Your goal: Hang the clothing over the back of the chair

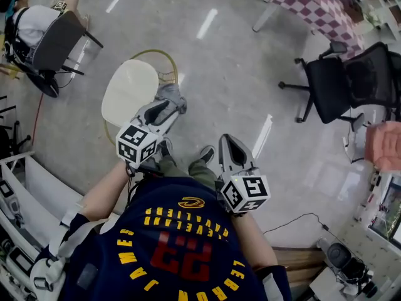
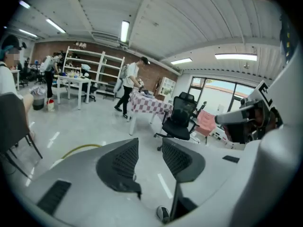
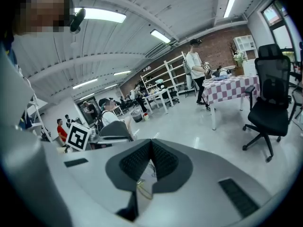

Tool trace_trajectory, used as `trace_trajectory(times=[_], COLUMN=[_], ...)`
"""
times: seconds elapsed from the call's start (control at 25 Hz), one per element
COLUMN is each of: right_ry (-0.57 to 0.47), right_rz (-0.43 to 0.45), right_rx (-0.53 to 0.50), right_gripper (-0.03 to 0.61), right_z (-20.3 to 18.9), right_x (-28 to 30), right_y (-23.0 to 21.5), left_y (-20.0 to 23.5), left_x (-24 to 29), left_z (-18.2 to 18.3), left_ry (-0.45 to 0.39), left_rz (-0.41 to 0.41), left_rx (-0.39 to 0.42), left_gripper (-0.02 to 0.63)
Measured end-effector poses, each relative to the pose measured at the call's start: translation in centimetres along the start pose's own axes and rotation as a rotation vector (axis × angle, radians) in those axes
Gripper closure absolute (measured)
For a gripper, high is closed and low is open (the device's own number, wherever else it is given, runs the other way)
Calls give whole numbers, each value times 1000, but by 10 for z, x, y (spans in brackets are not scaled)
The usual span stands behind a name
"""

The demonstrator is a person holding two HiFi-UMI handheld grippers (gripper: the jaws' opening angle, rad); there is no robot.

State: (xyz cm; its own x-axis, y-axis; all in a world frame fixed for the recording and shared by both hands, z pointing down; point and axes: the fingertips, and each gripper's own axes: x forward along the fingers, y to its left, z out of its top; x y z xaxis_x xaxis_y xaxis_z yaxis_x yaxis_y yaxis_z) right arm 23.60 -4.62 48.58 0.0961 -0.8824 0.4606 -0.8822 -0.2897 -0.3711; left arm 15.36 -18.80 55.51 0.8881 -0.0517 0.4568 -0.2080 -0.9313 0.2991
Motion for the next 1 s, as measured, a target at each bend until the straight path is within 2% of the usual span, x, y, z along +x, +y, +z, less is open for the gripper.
trace_trajectory(times=[0.32,0.52,0.68,1.0], right_ry=[-9,-1,1,-5], right_rz=[47,79,99,141], right_rx=[-41,-66,-87,-139], right_gripper=[571,571,571,571], right_z=[13,15,16,25], right_x=[29,47,59,80], right_y=[41,67,91,126], left_y=[70,79,81,90], left_x=[-114,-164,-189,-216], left_z=[69,93,101,106], left_ry=[-240,-347,-385,-401], left_rz=[162,164,149,146], left_rx=[-43,-68,-76,-70], left_gripper=[514,611,611,611])
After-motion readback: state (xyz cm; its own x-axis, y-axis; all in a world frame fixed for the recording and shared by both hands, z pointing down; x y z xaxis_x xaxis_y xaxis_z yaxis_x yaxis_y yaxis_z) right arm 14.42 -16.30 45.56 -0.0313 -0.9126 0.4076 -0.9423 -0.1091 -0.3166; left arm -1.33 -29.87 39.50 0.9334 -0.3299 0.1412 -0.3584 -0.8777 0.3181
